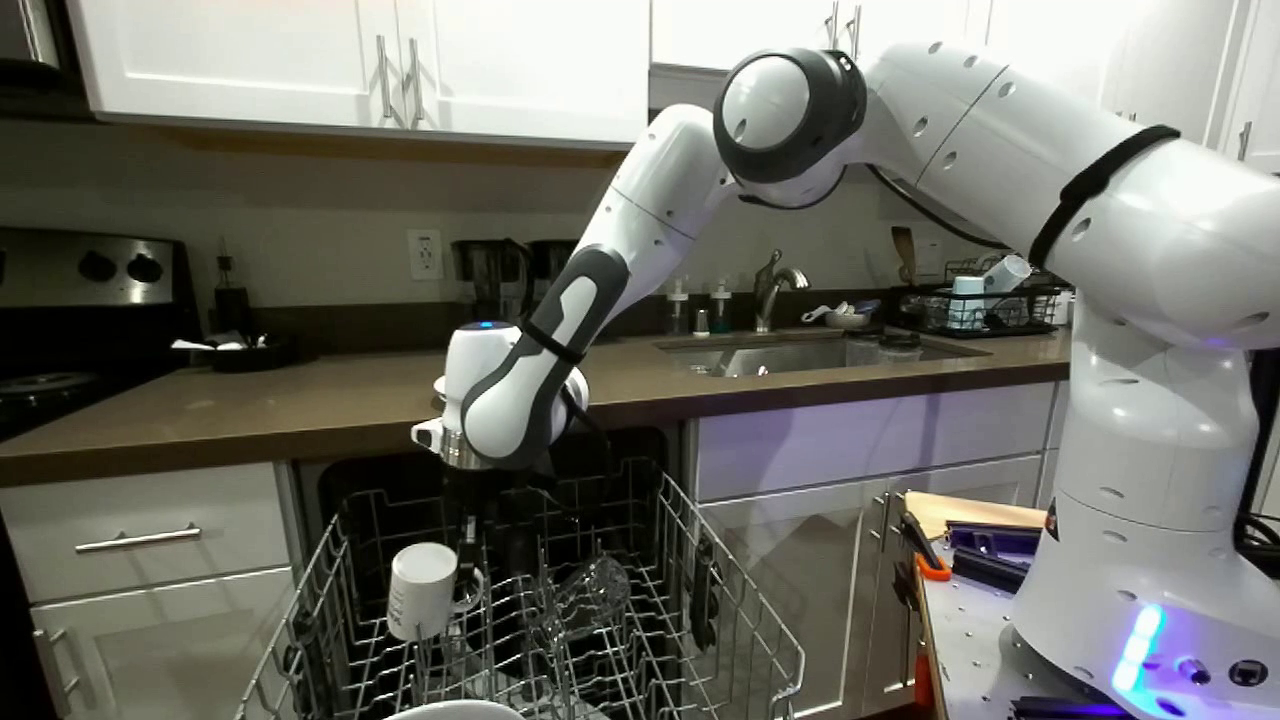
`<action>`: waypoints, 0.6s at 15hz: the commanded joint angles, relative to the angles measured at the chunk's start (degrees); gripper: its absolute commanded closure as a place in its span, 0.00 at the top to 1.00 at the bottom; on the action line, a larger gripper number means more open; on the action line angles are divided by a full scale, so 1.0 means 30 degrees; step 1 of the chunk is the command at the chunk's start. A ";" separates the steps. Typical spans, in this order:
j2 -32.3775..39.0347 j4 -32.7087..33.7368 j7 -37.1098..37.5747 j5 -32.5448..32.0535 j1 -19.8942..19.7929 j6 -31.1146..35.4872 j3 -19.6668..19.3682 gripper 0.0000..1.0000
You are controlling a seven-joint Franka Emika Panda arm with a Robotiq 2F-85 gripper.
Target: Move the white mug to the right side of the dishwasher
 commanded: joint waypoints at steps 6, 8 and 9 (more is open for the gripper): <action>-0.0062 -0.0080 -0.0007 0.0257 -0.0237 -0.0181 0.0412 0.04; 0.0056 -0.0026 0.0006 0.0275 -0.0218 -0.0182 0.0438 0.04; 0.0184 0.0043 -0.0020 0.0289 -0.0210 -0.0253 0.0473 0.04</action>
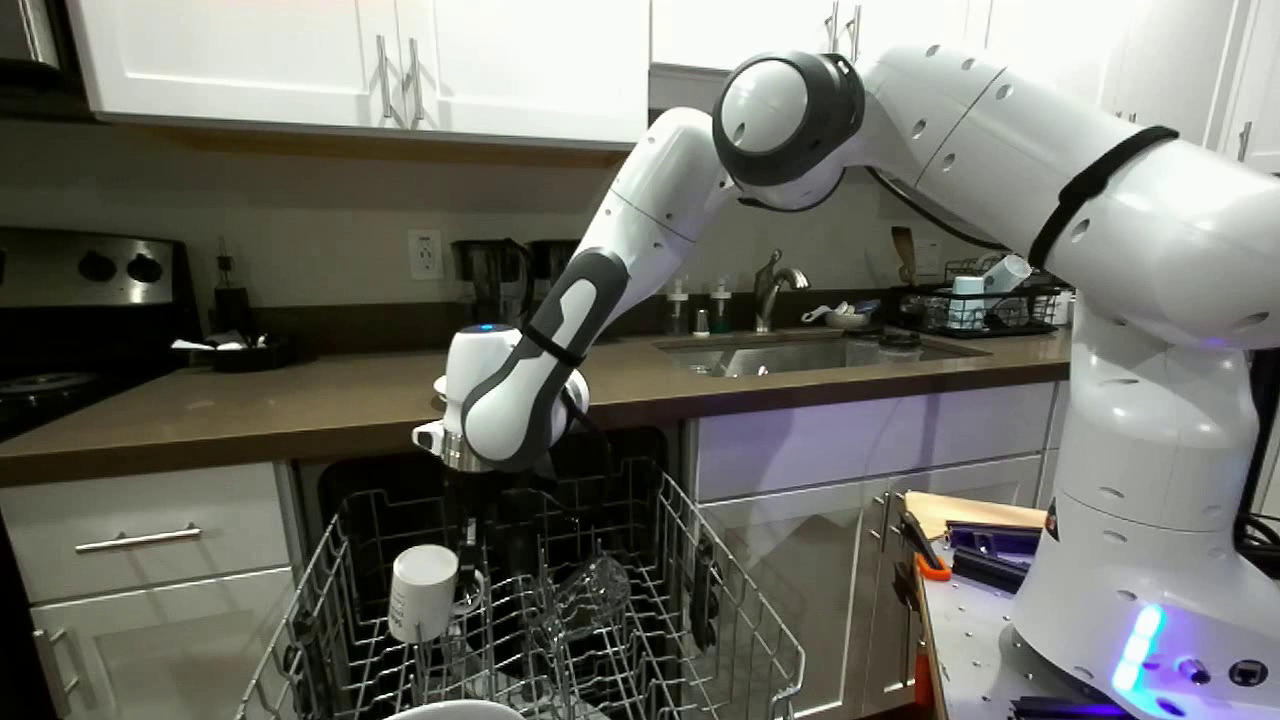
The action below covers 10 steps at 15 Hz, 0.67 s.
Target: Move the white mug to the right side of the dishwasher
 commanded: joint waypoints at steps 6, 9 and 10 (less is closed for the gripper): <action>0.0276 -0.0135 0.0948 0.0236 0.0278 0.0404 0.0133 0.04; 0.0062 -0.0467 0.2270 0.0239 0.0731 0.0925 -0.0326 0.04; -0.0041 -0.0586 0.2725 0.0305 0.0840 0.0966 -0.0416 0.04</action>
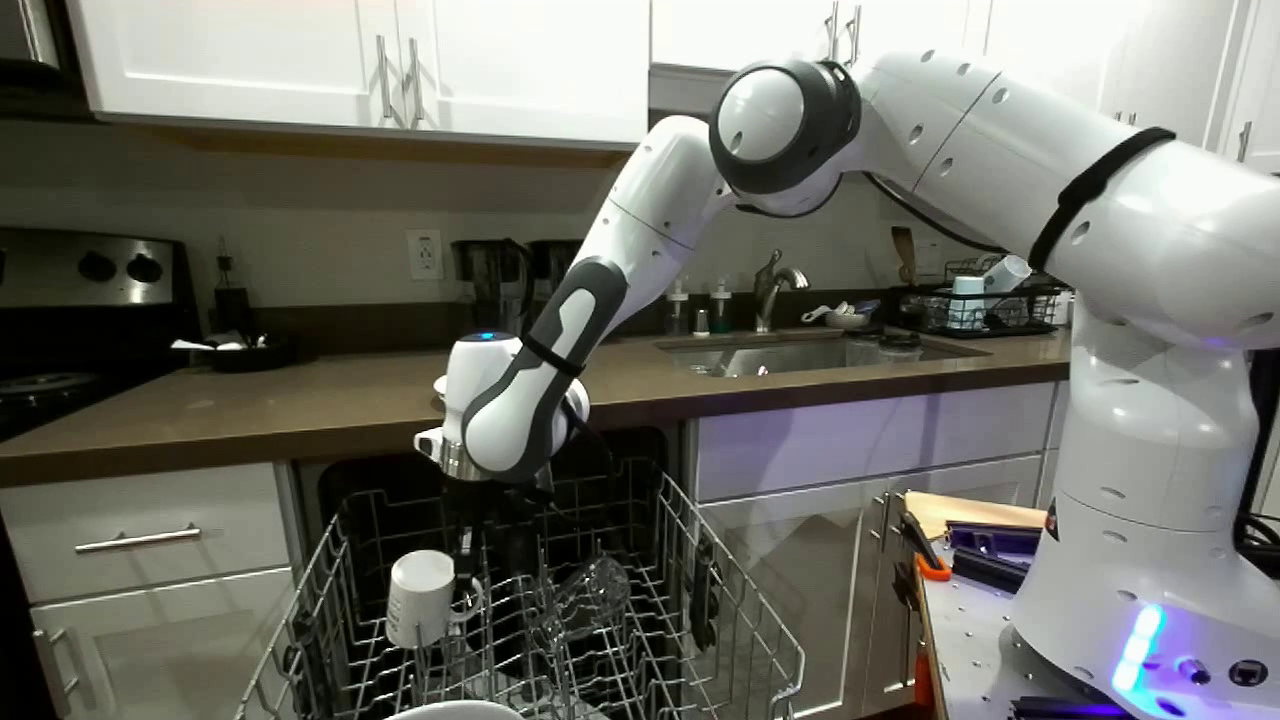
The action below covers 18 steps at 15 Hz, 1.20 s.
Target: Move the white mug to the right side of the dishwasher
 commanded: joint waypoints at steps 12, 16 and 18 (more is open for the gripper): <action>-0.2774 -0.3098 0.4850 0.0261 0.1878 0.0949 -0.1428 0.04; -0.4242 -0.4049 0.4383 0.0368 0.1491 0.0495 -0.1058 0.04; -0.4835 -0.4324 0.4240 0.0435 0.1393 0.0178 -0.0918 0.04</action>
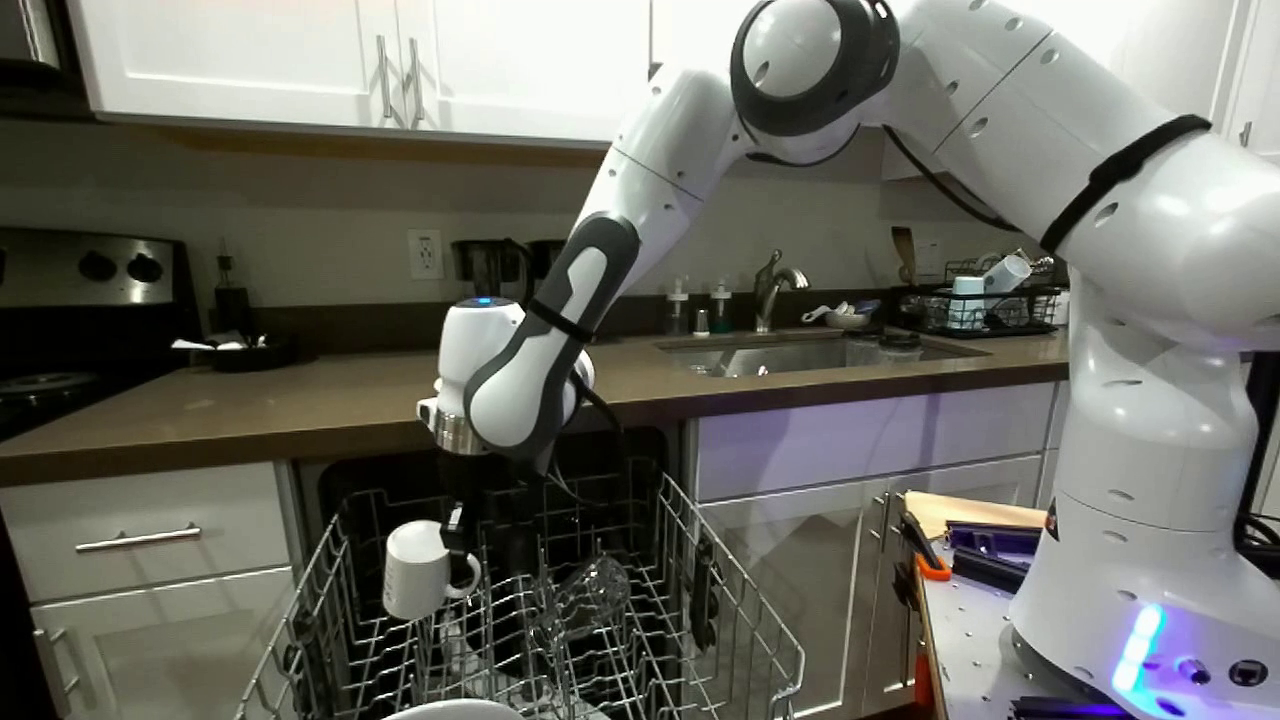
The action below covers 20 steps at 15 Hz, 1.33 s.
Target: Move the white mug to the right side of the dishwasher
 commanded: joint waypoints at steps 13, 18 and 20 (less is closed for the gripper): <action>-0.6467 -0.5305 -0.5232 0.1062 -0.2530 -0.2607 0.2182 0.04; -0.7614 -0.6290 -0.4639 0.0475 -0.1992 -0.0995 0.1005 0.04; -0.6794 -0.5645 -0.4951 0.0638 -0.1867 -0.1687 0.1070 0.17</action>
